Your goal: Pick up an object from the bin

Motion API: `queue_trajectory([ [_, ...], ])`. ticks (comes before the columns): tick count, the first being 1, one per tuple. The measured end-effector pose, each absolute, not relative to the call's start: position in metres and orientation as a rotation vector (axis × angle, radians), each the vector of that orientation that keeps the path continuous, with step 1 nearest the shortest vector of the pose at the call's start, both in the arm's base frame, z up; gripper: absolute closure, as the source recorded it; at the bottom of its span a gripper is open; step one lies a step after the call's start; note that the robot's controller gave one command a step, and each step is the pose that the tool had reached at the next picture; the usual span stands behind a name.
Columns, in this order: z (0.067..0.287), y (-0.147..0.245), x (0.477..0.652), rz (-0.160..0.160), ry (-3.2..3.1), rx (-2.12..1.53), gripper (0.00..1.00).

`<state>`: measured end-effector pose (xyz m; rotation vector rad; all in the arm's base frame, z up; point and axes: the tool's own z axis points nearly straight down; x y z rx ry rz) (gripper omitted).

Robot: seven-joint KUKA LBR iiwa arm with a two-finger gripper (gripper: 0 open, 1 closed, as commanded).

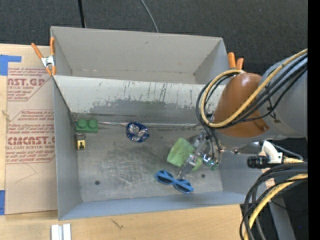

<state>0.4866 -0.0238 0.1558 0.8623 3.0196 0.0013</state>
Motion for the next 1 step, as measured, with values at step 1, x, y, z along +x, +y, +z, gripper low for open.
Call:
queue_trajectory([
  [1,0.1633,-0.0232,0.4867,0.001,3.021,0.861,1.00],
])
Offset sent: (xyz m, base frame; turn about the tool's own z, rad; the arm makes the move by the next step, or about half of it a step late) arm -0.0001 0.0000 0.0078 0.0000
